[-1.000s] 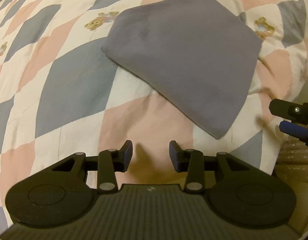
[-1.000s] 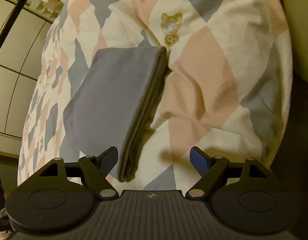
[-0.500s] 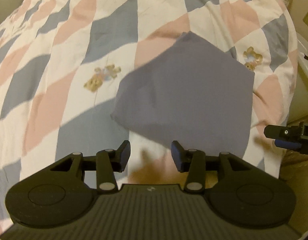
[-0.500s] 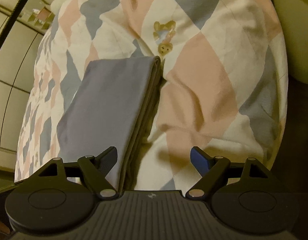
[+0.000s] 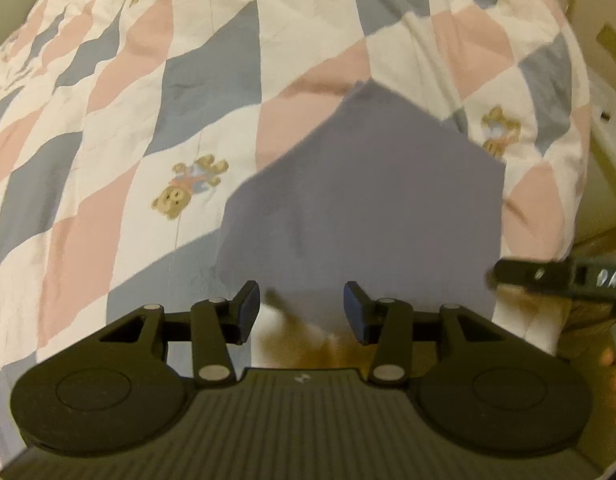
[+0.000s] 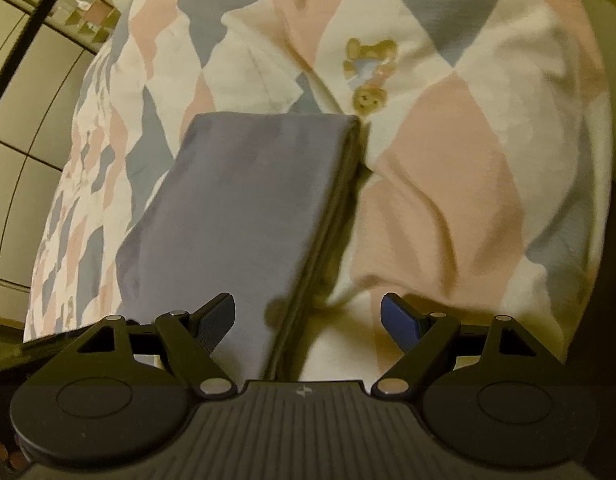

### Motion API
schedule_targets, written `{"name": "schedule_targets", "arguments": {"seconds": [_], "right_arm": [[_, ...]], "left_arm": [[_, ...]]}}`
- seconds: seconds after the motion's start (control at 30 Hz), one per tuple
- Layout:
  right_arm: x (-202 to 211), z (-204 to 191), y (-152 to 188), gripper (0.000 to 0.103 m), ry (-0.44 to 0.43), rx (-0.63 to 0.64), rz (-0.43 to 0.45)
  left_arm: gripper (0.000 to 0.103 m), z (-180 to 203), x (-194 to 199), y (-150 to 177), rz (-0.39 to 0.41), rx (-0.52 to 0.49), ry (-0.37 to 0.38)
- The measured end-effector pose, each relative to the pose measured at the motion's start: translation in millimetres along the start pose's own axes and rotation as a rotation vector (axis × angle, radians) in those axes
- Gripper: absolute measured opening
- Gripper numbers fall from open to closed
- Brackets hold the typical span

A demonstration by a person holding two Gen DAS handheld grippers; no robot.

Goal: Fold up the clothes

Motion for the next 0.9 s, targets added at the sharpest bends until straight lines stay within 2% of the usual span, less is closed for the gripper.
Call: {"name": "schedule_targets", "arguments": {"seconds": [0.2, 0.33, 0.37, 0.47, 0.67, 0.77, 0.83, 0.9], "right_arm": [[-9, 5, -4, 0.083, -0.087, -0.041, 0.009], [-16, 17, -5, 0.083, -0.13, -0.099, 0.009], [-18, 21, -6, 0.083, -0.149, -0.12, 0.01], [-25, 30, -8, 0.084, -0.205, -0.184, 0.011], [-39, 39, -12, 0.085, -0.238, -0.233, 0.001], [-45, 39, -18, 0.084, -0.241, -0.247, 0.012], [-48, 36, -23, 0.079, -0.247, -0.235, 0.029], [-49, 30, -29, 0.078, -0.26, -0.221, 0.042]], "left_arm": [[0.042, -5, -11, -42, 0.04, -0.064, 0.06], [0.044, -11, -35, -70, -0.004, -0.097, 0.189], [0.046, -13, -43, -76, -0.021, -0.098, 0.227], [0.063, -23, -63, -90, -0.059, -0.101, 0.316], [0.063, -45, -101, -100, -0.168, 0.0, 0.478], [0.063, -45, -114, -97, -0.204, 0.005, 0.522], [0.061, -45, -118, -97, -0.209, 0.002, 0.547], [0.06, -45, -120, -99, -0.208, -0.003, 0.563]]}}
Point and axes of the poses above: each gripper's, at about its wrist camera, not at the fingertips, and x roughly against the way its jaws point, z to its right, y to its underside, the point moved 2 cm from there along -x, roughly the way its jaws point, and after that the axes turned 1 degree about -y, right-handed, at the moved point
